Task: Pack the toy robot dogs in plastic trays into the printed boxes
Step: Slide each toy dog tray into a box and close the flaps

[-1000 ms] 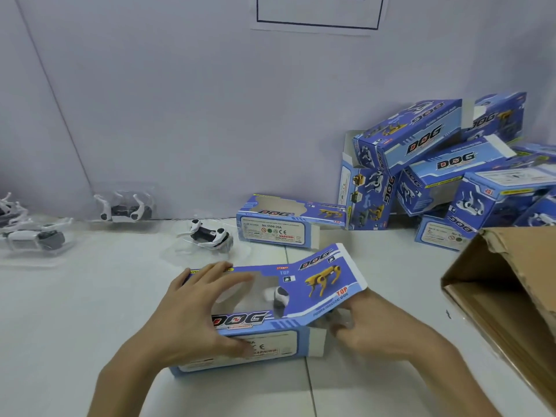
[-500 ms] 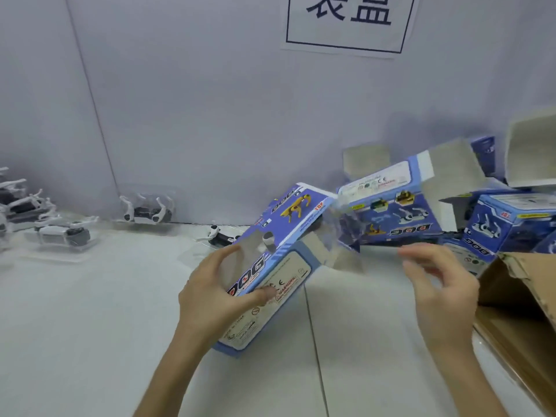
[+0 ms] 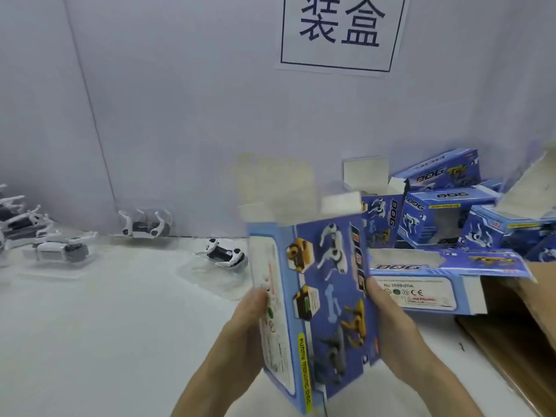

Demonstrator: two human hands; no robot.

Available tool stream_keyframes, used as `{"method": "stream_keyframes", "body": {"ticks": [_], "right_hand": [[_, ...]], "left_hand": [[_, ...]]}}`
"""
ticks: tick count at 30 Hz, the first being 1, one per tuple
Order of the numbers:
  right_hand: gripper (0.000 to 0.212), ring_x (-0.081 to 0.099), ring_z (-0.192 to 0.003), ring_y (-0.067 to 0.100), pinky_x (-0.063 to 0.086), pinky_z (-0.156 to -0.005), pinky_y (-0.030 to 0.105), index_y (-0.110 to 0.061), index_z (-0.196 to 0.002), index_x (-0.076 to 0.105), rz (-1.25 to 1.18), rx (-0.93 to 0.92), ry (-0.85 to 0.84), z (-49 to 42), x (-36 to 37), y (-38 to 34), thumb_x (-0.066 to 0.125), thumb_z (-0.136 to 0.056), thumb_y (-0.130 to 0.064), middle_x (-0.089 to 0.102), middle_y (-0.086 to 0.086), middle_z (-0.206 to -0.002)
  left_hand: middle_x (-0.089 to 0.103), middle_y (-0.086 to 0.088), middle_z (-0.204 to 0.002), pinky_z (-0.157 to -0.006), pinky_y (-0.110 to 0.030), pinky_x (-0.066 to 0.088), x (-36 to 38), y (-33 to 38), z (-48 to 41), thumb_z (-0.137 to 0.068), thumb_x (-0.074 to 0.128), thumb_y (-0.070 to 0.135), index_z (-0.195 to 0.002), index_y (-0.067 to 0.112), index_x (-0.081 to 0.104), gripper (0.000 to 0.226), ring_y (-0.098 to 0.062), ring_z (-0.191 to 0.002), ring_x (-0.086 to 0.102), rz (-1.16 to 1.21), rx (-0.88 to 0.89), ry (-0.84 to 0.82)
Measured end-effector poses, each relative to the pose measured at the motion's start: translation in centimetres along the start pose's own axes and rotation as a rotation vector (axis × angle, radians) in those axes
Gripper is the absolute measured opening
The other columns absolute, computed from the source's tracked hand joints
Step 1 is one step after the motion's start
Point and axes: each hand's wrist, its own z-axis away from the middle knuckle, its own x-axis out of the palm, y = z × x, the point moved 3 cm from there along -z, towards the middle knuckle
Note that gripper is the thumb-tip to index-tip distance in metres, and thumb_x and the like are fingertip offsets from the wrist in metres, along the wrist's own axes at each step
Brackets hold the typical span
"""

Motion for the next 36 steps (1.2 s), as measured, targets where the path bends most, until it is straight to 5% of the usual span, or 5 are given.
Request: {"method": "stream_keyframes", "body": {"ticks": [7, 12, 21, 29, 36], "right_hand": [[0.064, 0.064, -0.119, 0.028, 0.056, -0.087, 0.033, -0.028, -0.138, 0.052, 0.18, -0.202, -0.007, 0.2, 0.7, -0.6, 0.074, -0.079, -0.04, 0.065, 0.007, -0.131], [0.052, 0.066, -0.114, 0.015, 0.054, -0.086, 0.022, -0.052, -0.123, 0.055, 0.313, -0.287, 0.071, 0.6, 1.4, -0.6, 0.073, -0.074, -0.048, 0.069, -0.008, -0.123], [0.066, 0.041, -0.139, 0.019, 0.031, -0.113, 0.023, -0.01, -0.146, 0.041, 0.845, -0.856, 0.676, 2.9, 2.4, -3.4, 0.058, -0.086, -0.033, 0.041, -0.006, -0.15], [0.04, 0.045, -0.137, 0.012, 0.027, -0.11, 0.032, -0.032, -0.128, 0.063, 1.164, -0.803, 0.457, 3.1, 4.5, -4.0, 0.041, -0.096, -0.038, 0.056, -0.016, -0.14], [0.035, 0.058, -0.112, 0.005, 0.031, -0.095, 0.032, -0.029, -0.096, 0.077, 1.176, -0.808, 0.445, 2.9, 4.5, -3.8, 0.043, -0.097, -0.033, 0.069, -0.025, -0.105]], "left_hand": [[0.063, -0.022, -0.13, -0.085, -0.041, 0.054, -0.7, 1.8, -1.1, -0.092, 0.057, 0.047, -0.143, 0.011, 0.052, 0.063, -0.025, -0.097, 0.072, -0.358, 0.234, 0.212], [0.053, 0.015, -0.146, -0.103, -0.033, 0.048, 0.3, 1.6, -0.7, -0.057, 0.08, 0.058, -0.152, 0.041, 0.03, 0.11, -0.009, -0.129, 0.055, -0.594, 0.34, 0.131], [0.065, 0.025, -0.116, -0.075, -0.009, 0.052, 2.8, 0.3, 0.3, -0.062, 0.084, 0.042, -0.135, 0.043, 0.037, 0.087, -0.001, -0.102, 0.067, -0.649, 0.47, 0.173], [0.049, 0.029, -0.138, -0.1, -0.015, 0.044, 4.0, -1.4, 0.7, -0.065, 0.08, 0.049, -0.139, 0.061, 0.026, 0.092, 0.003, -0.129, 0.05, -0.857, 0.603, 0.199], [0.046, -0.003, -0.144, -0.109, -0.032, 0.039, 4.6, 0.3, 2.1, -0.073, 0.078, 0.042, -0.141, 0.009, 0.039, 0.085, -0.02, -0.137, 0.044, -1.095, 1.171, 0.466]]}}
